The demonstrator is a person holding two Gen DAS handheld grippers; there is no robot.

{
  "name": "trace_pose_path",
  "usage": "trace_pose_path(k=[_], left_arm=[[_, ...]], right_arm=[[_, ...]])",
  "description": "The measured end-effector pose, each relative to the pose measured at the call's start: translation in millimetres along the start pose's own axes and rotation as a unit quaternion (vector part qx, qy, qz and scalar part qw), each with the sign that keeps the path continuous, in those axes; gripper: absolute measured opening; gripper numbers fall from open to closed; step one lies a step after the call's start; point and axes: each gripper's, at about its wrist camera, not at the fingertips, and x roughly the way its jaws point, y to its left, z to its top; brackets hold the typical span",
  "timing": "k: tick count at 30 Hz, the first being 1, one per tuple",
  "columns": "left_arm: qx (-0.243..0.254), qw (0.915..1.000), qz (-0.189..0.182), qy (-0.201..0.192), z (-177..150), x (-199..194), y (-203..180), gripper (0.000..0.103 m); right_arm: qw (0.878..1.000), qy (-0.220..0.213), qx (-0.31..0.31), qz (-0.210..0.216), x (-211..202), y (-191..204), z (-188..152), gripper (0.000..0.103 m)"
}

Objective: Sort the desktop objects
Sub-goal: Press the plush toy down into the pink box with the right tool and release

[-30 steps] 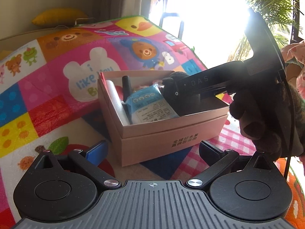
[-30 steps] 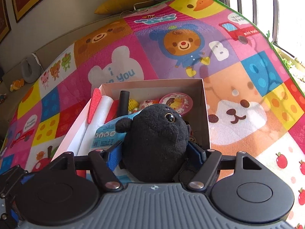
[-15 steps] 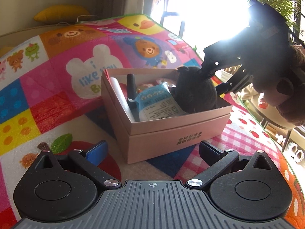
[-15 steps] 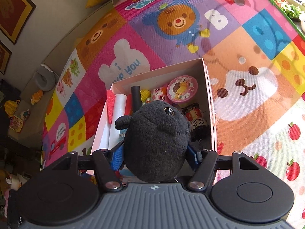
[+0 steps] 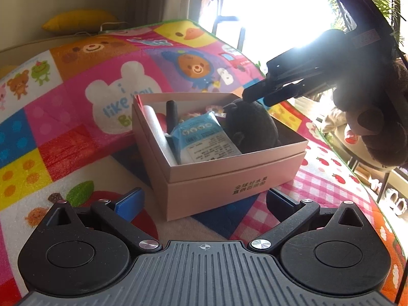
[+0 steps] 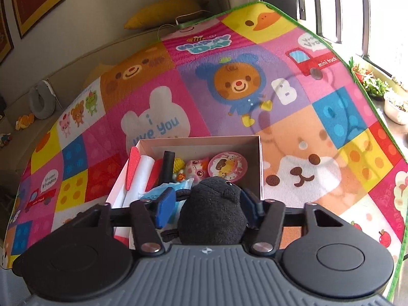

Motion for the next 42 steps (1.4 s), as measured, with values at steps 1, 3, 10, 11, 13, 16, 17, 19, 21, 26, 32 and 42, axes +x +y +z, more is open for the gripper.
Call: trace_pose_path(k=[1,3,10,11,13,16,17,19,21,26,32,42], left_arm=[[0.002,1.0000,-0.002,0.000,0,0,-2,0.103],[0.011,0.9999,-0.003,-0.001,0,-1,-5,0.103],[0.009,0.9999,0.007,-0.005,-1,1,0,0.103],[0.003,1.0000,0.005,-0.005,-1,2,2,0.103],[-0.004,1.0000,-0.003,-0.007,0,5,2,0.103],[-0.002,0.9998,-0.018,-0.010,1,7,1,0.103],[-0.001,0.9997,-0.022,-0.011,1,7,1,0.103],[-0.001,0.9996,-0.028,-0.010,1,8,3,0.103],[-0.002,0.9995,-0.031,-0.010,0,7,7,0.103],[-0.004,0.9998,-0.002,-0.019,-2,-3,24,0.103],[-0.028,0.9988,0.030,-0.026,0,-14,60,0.103],[-0.044,0.9869,0.155,0.012,-13,-27,57,0.103]], right_arm=[[1.000,0.006,-0.007,0.000,4,3,-1,0.040],[1.000,0.016,-0.013,-0.014,16,8,-4,0.040],[0.997,-0.060,0.044,0.002,-16,-16,-5,0.103],[0.995,-0.083,0.057,-0.006,-22,-22,-8,0.103],[0.993,-0.069,0.093,0.001,-17,-40,-13,0.103],[0.983,-0.013,0.180,0.045,5,-66,-25,0.103],[0.977,0.003,0.206,0.061,14,-71,-31,0.103],[0.968,0.016,0.235,0.090,26,-74,-39,0.103],[0.963,0.017,0.249,0.105,31,-71,-40,0.103],[0.966,0.024,0.237,0.097,43,-44,-31,0.103],[0.973,0.032,0.199,0.117,65,2,-15,0.103],[0.985,-0.030,0.171,0.021,17,28,-36,0.103]])
